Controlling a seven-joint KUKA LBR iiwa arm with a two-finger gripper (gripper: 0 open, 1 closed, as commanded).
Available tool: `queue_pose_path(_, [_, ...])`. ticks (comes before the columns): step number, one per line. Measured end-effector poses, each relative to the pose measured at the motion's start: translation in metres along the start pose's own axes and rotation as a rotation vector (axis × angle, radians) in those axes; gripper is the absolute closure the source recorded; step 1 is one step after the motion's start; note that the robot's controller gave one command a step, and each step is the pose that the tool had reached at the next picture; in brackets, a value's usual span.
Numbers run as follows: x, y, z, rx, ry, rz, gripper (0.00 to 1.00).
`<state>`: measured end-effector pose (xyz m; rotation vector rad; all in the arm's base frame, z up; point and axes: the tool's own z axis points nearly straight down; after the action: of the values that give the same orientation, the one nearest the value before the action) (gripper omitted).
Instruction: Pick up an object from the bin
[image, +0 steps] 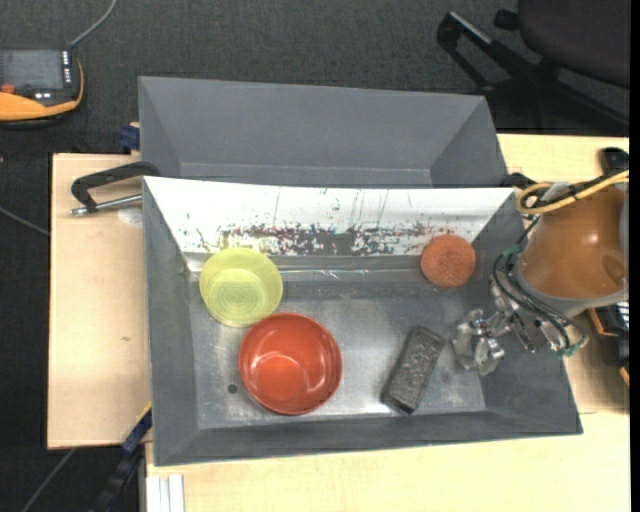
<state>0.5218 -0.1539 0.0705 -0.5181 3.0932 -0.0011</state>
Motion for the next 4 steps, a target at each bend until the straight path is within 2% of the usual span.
queue_pose_path(1, [-0.0233, -0.0068, -0.0852, 0.008, -0.013, -0.103, 1.0])
queue_pose_path(2, [-0.0211, -0.0056, -0.0808, 0.002, -0.006, -0.102, 0.0])
queue_pose_path(4, [-0.021, -0.0056, -0.0808, 0.002, -0.006, -0.102, 0.0])
